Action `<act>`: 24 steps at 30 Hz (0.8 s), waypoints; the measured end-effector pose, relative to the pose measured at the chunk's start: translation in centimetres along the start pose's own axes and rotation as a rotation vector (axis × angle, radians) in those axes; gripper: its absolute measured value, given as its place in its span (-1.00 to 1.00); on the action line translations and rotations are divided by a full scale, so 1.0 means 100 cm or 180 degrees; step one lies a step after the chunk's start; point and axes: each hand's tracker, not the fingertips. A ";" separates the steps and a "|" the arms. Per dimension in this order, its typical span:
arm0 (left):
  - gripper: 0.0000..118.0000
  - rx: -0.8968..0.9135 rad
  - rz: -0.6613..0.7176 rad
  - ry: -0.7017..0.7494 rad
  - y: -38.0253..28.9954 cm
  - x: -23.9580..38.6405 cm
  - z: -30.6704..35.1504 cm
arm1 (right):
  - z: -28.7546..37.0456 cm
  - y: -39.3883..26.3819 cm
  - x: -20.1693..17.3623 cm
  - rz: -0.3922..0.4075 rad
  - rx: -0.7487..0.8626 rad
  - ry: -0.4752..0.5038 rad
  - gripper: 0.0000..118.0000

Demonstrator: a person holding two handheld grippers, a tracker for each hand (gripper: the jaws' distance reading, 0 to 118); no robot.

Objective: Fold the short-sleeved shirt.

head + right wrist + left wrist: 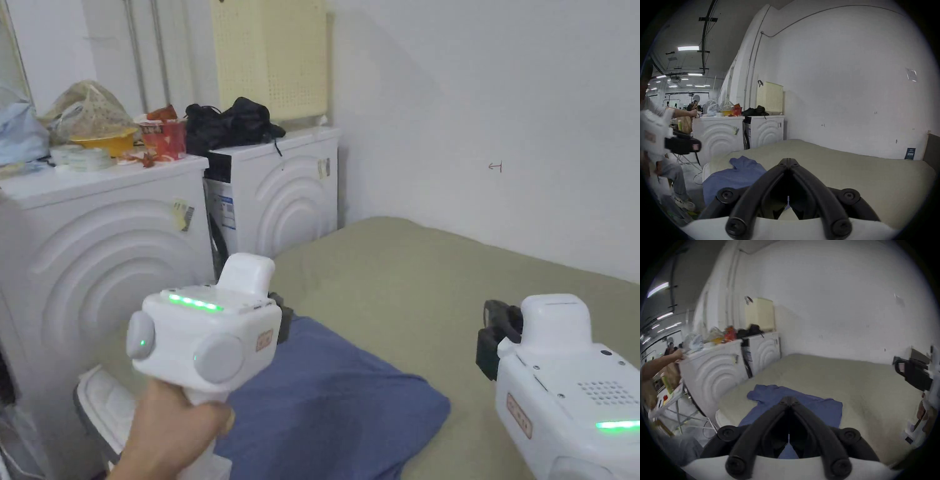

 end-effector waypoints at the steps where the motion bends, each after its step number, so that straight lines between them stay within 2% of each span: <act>1: -1.00 -0.0309 -0.0071 -0.0101 0.020 -0.002 -0.024 | -0.003 0.001 0.002 -0.0004 -0.0051 -0.0011 -1.00; 3: -1.00 -0.0655 -0.0088 -0.0311 0.050 -0.006 -0.069 | -0.009 0.001 0.013 -0.0033 -0.0099 0.0072 -1.00; 6: -1.00 -0.1443 -0.0095 -0.0715 0.077 -0.001 -0.132 | -0.018 -0.005 0.026 0.0028 -0.0117 -0.0017 -1.00; 8: -1.00 -0.2131 -0.0104 -0.0875 0.075 0.009 -0.171 | -0.025 -0.009 0.036 -0.0003 -0.0166 -0.0038 -1.00; 10: -1.00 -0.2587 -0.0149 -0.1001 0.054 0.024 -0.206 | -0.034 -0.018 0.044 -0.0066 -0.0220 -0.0071 -1.00; 12: -1.00 -0.2689 -0.0370 -0.0974 0.032 0.040 -0.231 | -0.043 -0.027 0.049 -0.0094 -0.0293 -0.0081 -1.00; 15: -0.96 -0.2748 -0.0231 -0.0996 -0.003 0.048 -0.262 | -0.056 -0.042 0.051 -0.0132 -0.0386 -0.0093 -1.00; 16: -0.65 -0.2763 -0.0093 -0.1083 -0.015 0.050 -0.267 | -0.059 -0.046 0.051 -0.0155 -0.0412 -0.0082 -1.00; 17: 0.05 -0.2806 0.0002 -0.1132 -0.027 0.049 -0.274 | -0.061 -0.050 0.051 -0.0159 -0.0453 -0.0057 -1.00; 18: 0.97 -0.2933 0.0057 -0.1212 -0.040 0.051 -0.278 | -0.062 -0.057 0.051 -0.0139 -0.0534 0.0046 -1.00; 19: 1.00 -0.2814 0.0211 -0.1315 -0.050 0.053 -0.276 | -0.061 -0.063 0.052 -0.0114 -0.0609 0.0170 -1.00; 20: 0.89 -0.2995 0.0211 -0.1302 -0.060 0.058 -0.276 | -0.059 -0.068 0.051 -0.0087 -0.0656 0.0191 -1.00; 21: 0.86 -0.3098 0.0212 -0.1275 -0.066 0.056 -0.283 | -0.056 -0.073 0.050 -0.0051 -0.0670 0.0171 -1.00; 24: 0.80 -0.3114 -0.0078 -0.1113 -0.089 0.068 -0.287 | -0.047 -0.082 0.053 -0.0074 -0.0729 0.0159 -1.00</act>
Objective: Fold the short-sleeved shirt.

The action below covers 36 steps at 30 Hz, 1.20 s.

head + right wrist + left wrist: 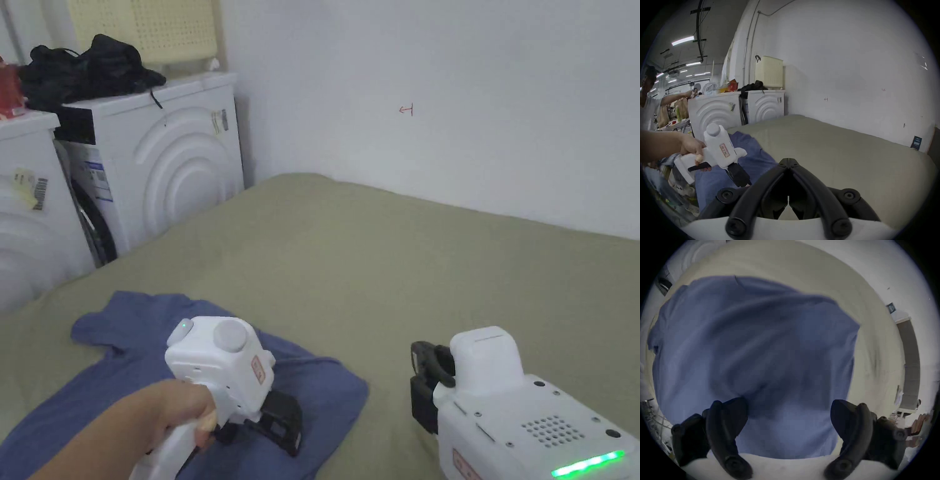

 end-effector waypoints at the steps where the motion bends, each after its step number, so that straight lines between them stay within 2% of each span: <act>1: 0.80 0.0070 -0.0047 0.0066 0.004 0.001 0.001 | 0.003 -0.002 0.002 -0.0030 -0.0022 0.0006 -1.00; 2: 0.78 0.0117 -0.0008 0.0094 0.002 0.005 0.003 | 0.006 -0.003 0.005 -0.0046 -0.0028 -0.0003 -1.00; 3: 0.51 0.0163 -0.0036 0.0229 0.002 0.007 0.008 | 0.009 -0.004 0.007 -0.0044 -0.0037 -0.0023 -1.00; 4: 0.07 0.0296 -0.0129 0.0428 0.001 0.008 0.016 | 0.012 -0.004 0.009 -0.0018 -0.0039 -0.0058 -1.00; 5: -0.60 0.0415 -0.0115 0.0302 0.002 0.006 0.027 | 0.015 -0.004 0.011 -0.0006 -0.0033 -0.0088 -1.00; 6: -0.92 0.0466 -0.0014 0.0082 0.003 0.003 0.035 | 0.018 -0.003 0.014 -0.0009 -0.0027 -0.0105 -1.00; 10: -0.92 0.0758 -0.0014 0.0208 -0.004 0.011 0.069 | 0.035 0.002 0.027 -0.0121 0.0027 -0.0188 -1.00; 14: -0.92 0.1189 0.0177 -0.0229 -0.004 0.034 0.119 | 0.061 0.008 0.049 -0.0077 0.0091 -0.0353 -1.00; 16: -0.92 0.1219 -0.0096 -0.0420 0.000 0.060 0.142 | 0.080 0.008 0.065 -0.0123 0.0106 -0.0451 -1.00; 18: -0.92 0.1325 -0.0367 -0.0398 0.001 0.104 0.162 | 0.103 0.005 0.083 -0.0138 0.0090 -0.0594 -1.00; 20: -0.92 0.1419 -0.0548 -0.0447 0.007 0.146 0.176 | 0.128 0.000 0.100 -0.0108 0.0053 -0.0870 -1.00; 23: -0.92 0.1462 -0.0798 -0.0644 0.025 0.205 0.190 | 0.173 -0.005 0.129 -0.0280 0.0089 -0.1176 -1.00; 27: -0.92 0.1396 -0.1375 -0.0737 0.037 0.301 0.187 | 0.233 -0.007 0.169 -0.0415 0.0117 -0.1701 -1.00; 31: -0.92 0.1333 -0.1844 -0.1210 0.020 0.402 0.177 | 0.286 -0.007 0.199 -0.0447 0.0162 -0.2086 -1.00; 36: -0.92 0.1022 -0.2454 -0.1581 -0.012 0.507 0.143 | 0.334 -0.014 0.216 -0.0421 0.0196 -0.2348 -1.00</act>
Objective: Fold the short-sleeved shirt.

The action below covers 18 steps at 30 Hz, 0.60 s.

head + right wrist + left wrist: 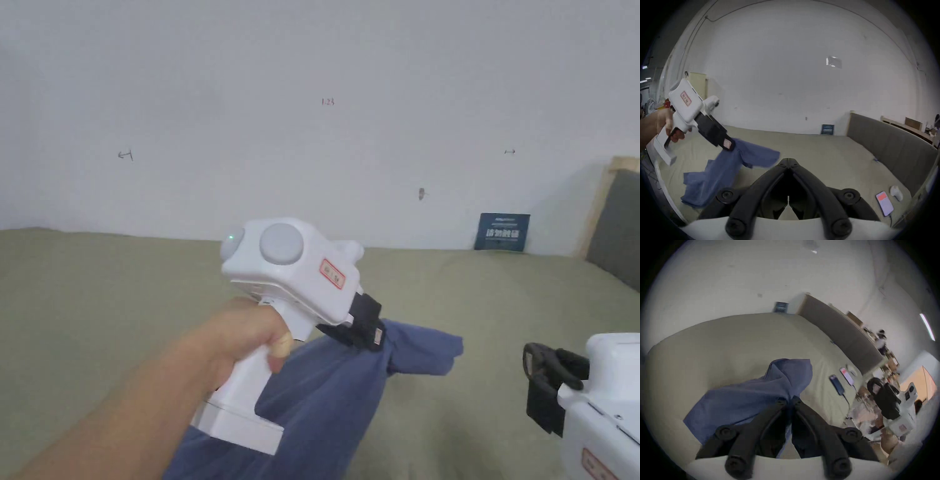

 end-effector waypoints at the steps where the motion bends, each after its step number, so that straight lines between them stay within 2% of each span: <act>1: -0.92 -0.0089 -0.0028 -0.0107 0.005 0.000 -0.021 | 0.003 -0.002 0.006 0.0001 -0.0002 -0.0035 -1.00; 5: -0.92 -0.0483 -0.0089 -0.0256 -0.015 0.019 -0.089 | 0.012 -0.014 0.023 -0.0013 -0.0069 -0.0147 -1.00; 9: -0.88 -0.0674 0.0061 -0.0260 -0.055 0.012 -0.137 | 0.017 -0.026 0.031 -0.0093 -0.0155 -0.0191 -1.00; 10: -0.74 -0.0692 0.0120 -0.0252 -0.064 0.007 -0.145 | 0.018 -0.029 0.032 -0.0096 -0.0179 -0.0200 -1.00; 11: -0.32 -0.0683 0.0189 -0.0227 -0.072 0.002 -0.150 | 0.018 -0.030 0.032 -0.0112 -0.0196 -0.0198 -1.00; 12: -0.11 -0.0654 0.0276 -0.0165 -0.079 -0.004 -0.153 | 0.018 -0.030 0.032 -0.0128 -0.0205 -0.0182 -1.00; 13: -0.11 -0.0653 0.0326 -0.0094 -0.089 -0.004 -0.155 | 0.018 -0.030 0.031 -0.0142 -0.0204 -0.0147 -1.00; 14: 0.50 -0.0717 0.0370 -0.0127 -0.095 -0.012 -0.154 | 0.019 -0.030 0.031 -0.0146 -0.0183 -0.0122 -1.00; 15: 0.85 -0.0721 0.0433 -0.0196 -0.101 -0.023 -0.143 | 0.018 -0.030 0.029 -0.0133 -0.0159 -0.0108 -1.00; 16: 0.77 -0.0606 0.0539 -0.0170 -0.103 -0.033 -0.127 | 0.017 -0.029 0.027 -0.0111 -0.0147 -0.0083 -1.00; 17: 0.55 -0.0463 0.0586 -0.0048 -0.109 -0.033 -0.108 | 0.016 -0.027 0.025 -0.0104 -0.0147 -0.0072 -0.99; 18: 0.11 -0.0157 0.0604 0.0170 -0.113 -0.040 -0.082 | 0.016 -0.026 0.023 -0.0111 -0.0145 -0.0053 -0.99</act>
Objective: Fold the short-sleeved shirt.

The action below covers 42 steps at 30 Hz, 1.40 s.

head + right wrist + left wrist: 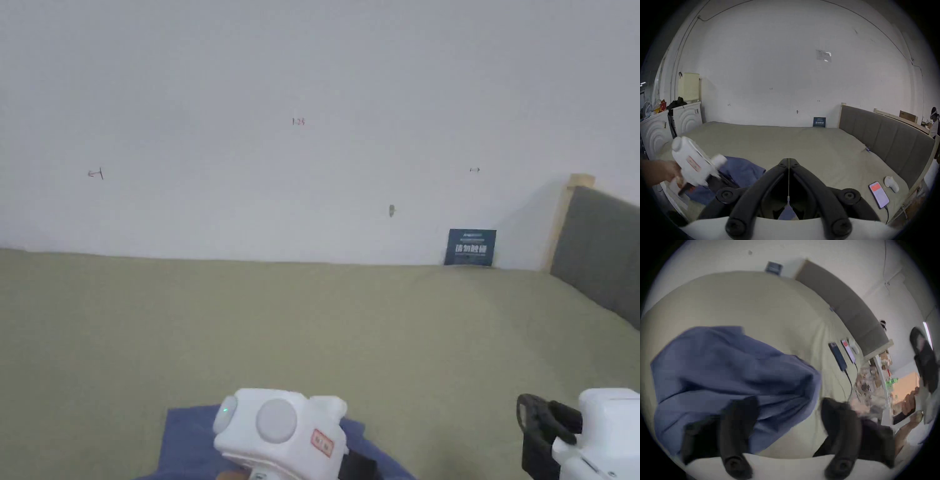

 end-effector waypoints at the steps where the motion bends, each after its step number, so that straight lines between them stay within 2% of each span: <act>1: -0.28 0.0362 0.0034 0.0182 -0.006 -0.008 0.026 | -0.001 0.002 -0.002 -0.0027 -0.0001 0.0046 -0.99; 2: -0.61 0.0697 0.0038 0.0368 -0.014 -0.014 0.052 | -0.001 0.004 -0.005 -0.0056 -0.0011 0.0074 -0.99; 3: -0.75 0.1075 0.0083 0.0553 -0.025 -0.017 0.082 | 0.000 0.005 -0.008 -0.0062 0.0000 0.0098 -0.99; 4: -0.77 0.1472 0.0225 0.0624 -0.042 -0.021 0.113 | 0.001 0.006 -0.011 -0.0053 0.0020 0.0133 -0.99; 6: -0.99 0.2038 0.0375 0.0816 -0.071 -0.028 0.160 | 0.003 0.005 -0.017 -0.0032 0.0053 0.0161 -0.99; 9: -0.99 0.2456 0.0401 0.1524 -0.124 -0.032 0.210 | 0.003 0.000 -0.025 -0.0071 0.0024 0.0207 -0.99; 11: -1.00 0.2546 0.0420 0.1789 -0.157 -0.033 0.229 | 0.004 -0.007 -0.030 -0.0106 -0.0018 0.0233 -0.99; 14: -0.99 0.2590 0.0503 0.2047 -0.201 -0.036 0.247 | 0.005 -0.021 -0.038 -0.0068 -0.0051 0.0232 -0.99; 15: -0.99 0.2531 0.0502 0.2039 -0.204 -0.019 0.249 | 0.006 -0.024 -0.041 -0.0050 -0.0068 0.0243 -0.99; 20: -1.00 0.2349 0.0713 0.2019 -0.219 -0.034 0.256 | 0.005 -0.035 -0.052 0.0025 -0.0143 0.0311 -0.99; 22: -0.99 0.2099 0.0749 0.1980 -0.209 -0.046 0.254 | 0.004 -0.035 -0.053 0.0021 -0.0164 0.0321 -0.99; 28: -0.99 0.1383 0.0907 0.1803 -0.144 -0.130 0.231 | -0.004 -0.024 -0.050 0.0056 -0.0136 0.0309 -0.99; 30: -0.99 0.0928 0.1023 0.1654 -0.121 -0.160 0.214 | -0.010 -0.022 -0.050 0.0059 -0.0149 0.0277 -0.99; 32: -0.86 0.0633 0.1109 0.1631 -0.109 -0.167 0.190 | -0.018 -0.022 -0.049 0.0048 -0.0184 0.0288 -0.99; 33: -0.56 0.0553 0.1139 0.1626 -0.105 -0.179 0.178 | -0.021 -0.023 -0.048 0.0053 -0.0203 0.0301 -0.99; 35: 0.55 0.0350 0.1186 0.1652 -0.104 -0.189 0.153 | -0.027 -0.026 -0.047 0.0113 -0.0234 0.0337 -0.99; 36: 1.00 0.0258 0.1158 0.1708 -0.104 -0.195 0.138 | -0.032 -0.030 -0.046 0.0161 -0.0257 0.0360 -0.99; 38: 0.97 0.0210 0.1111 0.1682 -0.107 -0.204 0.118 | -0.042 -0.038 -0.043 0.0175 -0.0295 0.0397 -0.99; 40: 0.78 0.0066 0.1253 0.1632 -0.113 -0.210 0.103 | -0.052 -0.045 -0.040 0.0160 -0.0411 0.0345 -0.99; 41: 0.63 0.0073 0.1320 0.1604 -0.116 -0.210 0.098 | -0.055 -0.048 -0.038 0.0143 -0.0452 0.0330 -0.98; 42: 0.35 0.0101 0.1402 0.1625 -0.120 -0.208 0.095 | -0.058 -0.051 -0.035 0.0121 -0.0485 0.0321 -0.98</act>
